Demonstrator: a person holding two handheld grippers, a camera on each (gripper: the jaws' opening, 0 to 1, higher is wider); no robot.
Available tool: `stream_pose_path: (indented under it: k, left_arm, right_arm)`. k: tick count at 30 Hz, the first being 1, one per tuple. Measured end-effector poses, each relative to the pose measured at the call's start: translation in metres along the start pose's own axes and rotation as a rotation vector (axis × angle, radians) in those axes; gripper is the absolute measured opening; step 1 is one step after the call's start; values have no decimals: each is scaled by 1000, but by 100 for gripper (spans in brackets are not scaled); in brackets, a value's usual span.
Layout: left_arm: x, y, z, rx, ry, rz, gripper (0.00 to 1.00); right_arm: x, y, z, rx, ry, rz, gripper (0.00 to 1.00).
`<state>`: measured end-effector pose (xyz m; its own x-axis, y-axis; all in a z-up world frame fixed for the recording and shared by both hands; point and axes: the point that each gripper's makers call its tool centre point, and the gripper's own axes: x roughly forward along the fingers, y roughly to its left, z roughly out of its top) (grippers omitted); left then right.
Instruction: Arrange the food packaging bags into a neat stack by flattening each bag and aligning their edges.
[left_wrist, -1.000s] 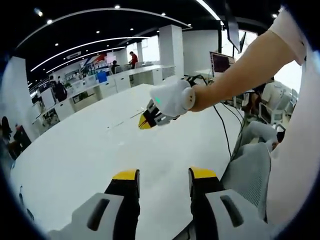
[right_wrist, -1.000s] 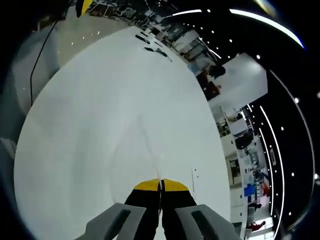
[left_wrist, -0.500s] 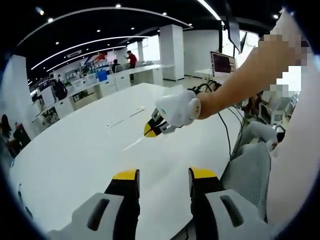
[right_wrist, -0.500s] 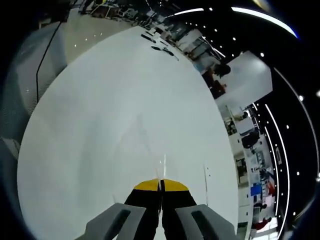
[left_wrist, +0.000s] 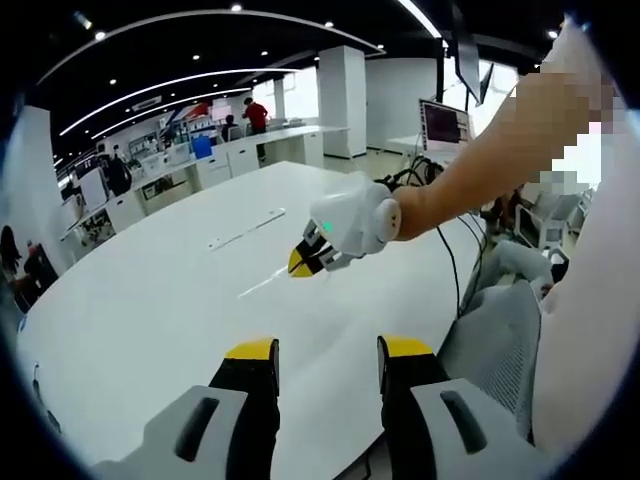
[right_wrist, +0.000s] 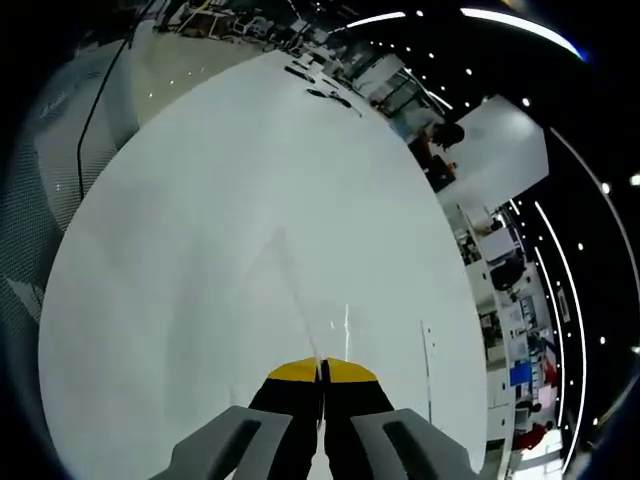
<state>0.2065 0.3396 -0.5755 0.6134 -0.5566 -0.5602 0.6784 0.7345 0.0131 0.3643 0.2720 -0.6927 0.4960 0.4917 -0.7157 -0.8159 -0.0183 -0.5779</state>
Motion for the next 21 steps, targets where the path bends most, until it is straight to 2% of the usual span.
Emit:
stream_pose_path:
  k: [17,21]
  left_arm:
    - [2,0,-8,-11,17,-6,37]
    - [2,1,-9,-15,18,-4,37]
  right_arm:
    - [6,31,-3,45,11,48,0]
    - [8,36,-3,54,14,60,3]
